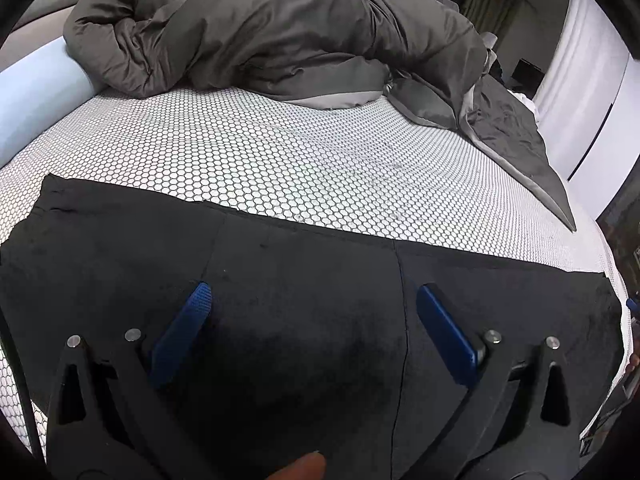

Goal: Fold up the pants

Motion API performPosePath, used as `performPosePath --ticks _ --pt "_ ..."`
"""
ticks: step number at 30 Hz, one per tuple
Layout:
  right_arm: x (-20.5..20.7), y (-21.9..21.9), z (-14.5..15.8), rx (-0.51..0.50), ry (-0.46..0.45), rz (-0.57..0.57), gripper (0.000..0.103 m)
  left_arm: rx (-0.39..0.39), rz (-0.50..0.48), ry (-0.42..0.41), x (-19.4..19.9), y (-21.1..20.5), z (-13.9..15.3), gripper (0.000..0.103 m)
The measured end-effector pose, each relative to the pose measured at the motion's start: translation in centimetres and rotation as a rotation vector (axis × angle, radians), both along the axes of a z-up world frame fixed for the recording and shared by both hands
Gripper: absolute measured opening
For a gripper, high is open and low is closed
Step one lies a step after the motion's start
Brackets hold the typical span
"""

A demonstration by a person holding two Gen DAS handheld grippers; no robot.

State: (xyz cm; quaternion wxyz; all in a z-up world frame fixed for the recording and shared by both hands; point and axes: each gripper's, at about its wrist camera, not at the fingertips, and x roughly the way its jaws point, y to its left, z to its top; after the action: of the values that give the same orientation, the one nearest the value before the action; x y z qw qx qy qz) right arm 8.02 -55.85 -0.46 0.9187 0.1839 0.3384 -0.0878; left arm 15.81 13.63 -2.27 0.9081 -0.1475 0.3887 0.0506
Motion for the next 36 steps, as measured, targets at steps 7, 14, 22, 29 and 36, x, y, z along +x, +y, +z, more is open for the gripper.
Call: performPosePath --ticks 7,14,22,29,36 --pt "4.6 3.4 -4.6 -0.026 0.160 0.146 0.048 0.004 -0.021 0.004 0.0 -0.5 -0.3 0.102" --pt "3.0 4.1 -1.0 -0.149 0.005 0.080 0.030 -0.003 0.007 0.008 0.0 0.4 -0.5 0.102" --pt "4.6 3.5 -2.9 -0.164 0.081 0.018 0.070 0.053 0.035 0.040 -0.1 1.3 -0.7 0.102" --pt "1.7 1.7 -1.4 -0.104 0.071 -0.053 0.082 0.073 0.233 0.026 -1.7 8.2 0.6 0.100" --pt "-0.8 2.1 -0.8 -0.059 0.081 -0.076 0.083 0.124 0.459 0.101 -5.1 16.0 -0.9 0.082"
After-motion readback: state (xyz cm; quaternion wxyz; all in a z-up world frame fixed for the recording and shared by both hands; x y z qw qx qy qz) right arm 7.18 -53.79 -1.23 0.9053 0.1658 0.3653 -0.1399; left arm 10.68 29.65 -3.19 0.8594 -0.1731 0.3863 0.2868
